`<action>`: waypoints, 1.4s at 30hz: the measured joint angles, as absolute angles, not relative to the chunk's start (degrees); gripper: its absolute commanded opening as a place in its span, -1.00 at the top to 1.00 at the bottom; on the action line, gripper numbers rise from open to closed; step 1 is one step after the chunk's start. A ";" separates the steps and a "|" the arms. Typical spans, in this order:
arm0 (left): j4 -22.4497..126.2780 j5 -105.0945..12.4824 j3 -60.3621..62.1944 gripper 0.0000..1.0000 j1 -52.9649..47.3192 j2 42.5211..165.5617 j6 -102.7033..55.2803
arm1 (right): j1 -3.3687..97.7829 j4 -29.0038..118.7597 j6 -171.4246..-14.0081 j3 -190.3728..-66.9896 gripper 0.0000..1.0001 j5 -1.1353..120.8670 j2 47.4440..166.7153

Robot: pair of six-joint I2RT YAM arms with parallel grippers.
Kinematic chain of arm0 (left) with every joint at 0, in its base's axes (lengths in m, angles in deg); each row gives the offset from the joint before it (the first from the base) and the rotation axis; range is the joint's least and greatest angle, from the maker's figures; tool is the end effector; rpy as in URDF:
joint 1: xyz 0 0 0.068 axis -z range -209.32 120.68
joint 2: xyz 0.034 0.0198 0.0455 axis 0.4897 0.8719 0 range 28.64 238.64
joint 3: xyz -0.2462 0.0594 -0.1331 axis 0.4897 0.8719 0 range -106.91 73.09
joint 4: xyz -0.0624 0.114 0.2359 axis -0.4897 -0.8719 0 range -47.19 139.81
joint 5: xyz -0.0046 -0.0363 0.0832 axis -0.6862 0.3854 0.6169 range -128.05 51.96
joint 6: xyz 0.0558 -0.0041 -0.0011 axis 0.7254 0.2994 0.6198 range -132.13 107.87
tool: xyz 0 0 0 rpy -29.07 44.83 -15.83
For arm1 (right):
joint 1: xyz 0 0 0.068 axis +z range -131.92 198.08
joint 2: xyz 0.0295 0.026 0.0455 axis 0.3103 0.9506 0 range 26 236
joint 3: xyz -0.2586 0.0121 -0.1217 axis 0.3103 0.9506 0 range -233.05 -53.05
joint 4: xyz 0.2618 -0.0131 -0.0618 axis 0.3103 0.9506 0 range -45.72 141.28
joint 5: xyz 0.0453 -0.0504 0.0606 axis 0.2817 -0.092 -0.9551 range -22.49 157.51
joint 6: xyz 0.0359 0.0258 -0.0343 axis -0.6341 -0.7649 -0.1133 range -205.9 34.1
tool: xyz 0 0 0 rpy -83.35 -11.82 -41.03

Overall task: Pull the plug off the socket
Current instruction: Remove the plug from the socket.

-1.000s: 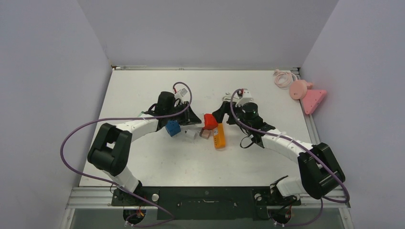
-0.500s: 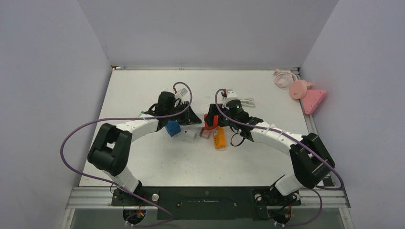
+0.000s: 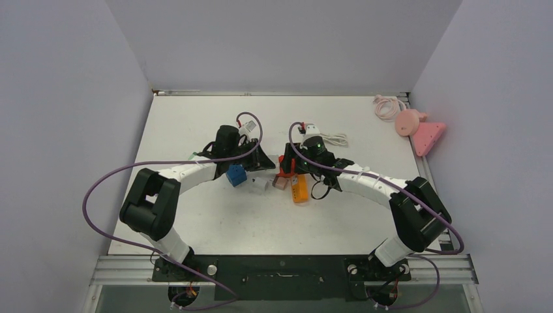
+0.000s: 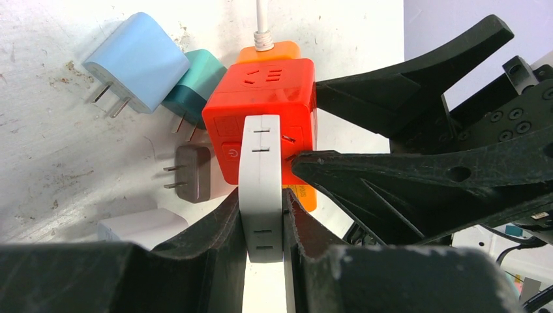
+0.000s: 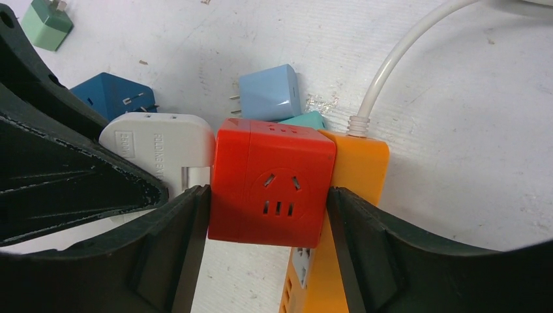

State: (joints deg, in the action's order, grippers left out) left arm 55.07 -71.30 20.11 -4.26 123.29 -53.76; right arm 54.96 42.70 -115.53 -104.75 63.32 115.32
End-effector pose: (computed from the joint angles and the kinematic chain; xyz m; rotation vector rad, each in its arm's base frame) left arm 0.3145 -0.1703 0.2035 0.0120 2.3919 -1.2466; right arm 0.2743 0.2094 0.2178 -0.1878 2.2871 0.7106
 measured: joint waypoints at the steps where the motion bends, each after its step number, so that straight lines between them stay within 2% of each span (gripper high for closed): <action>1: 55.05 -71.28 20.11 1.00 -4.24 123.29 -53.76 | 55.09 42.68 -115.53 -104.84 -0.31 63.34 115.43; 4: 55.02 -71.26 20.11 1.00 -4.24 123.29 -53.76 | 55.31 42.68 -115.53 -104.99 -0.31 63.61 115.80; 7: 55.05 -71.21 20.11 1.00 -4.22 123.29 -53.74 | 55.31 42.63 -115.51 -104.99 -0.21 63.71 115.80; 15: 54.72 -70.88 20.11 1.00 -4.24 123.29 -53.71 | 55.42 40.08 -115.42 -103.72 0.51 63.69 115.86; 20: 54.52 -70.62 20.14 1.00 -4.37 123.40 -53.71 | 55.40 35.77 -115.55 -101.43 0.89 63.69 115.89; 42: 55.26 -74.01 20.14 1.00 -6.34 124.03 -53.10 | 56.34 29.87 -115.70 -98.89 0.89 65.88 115.89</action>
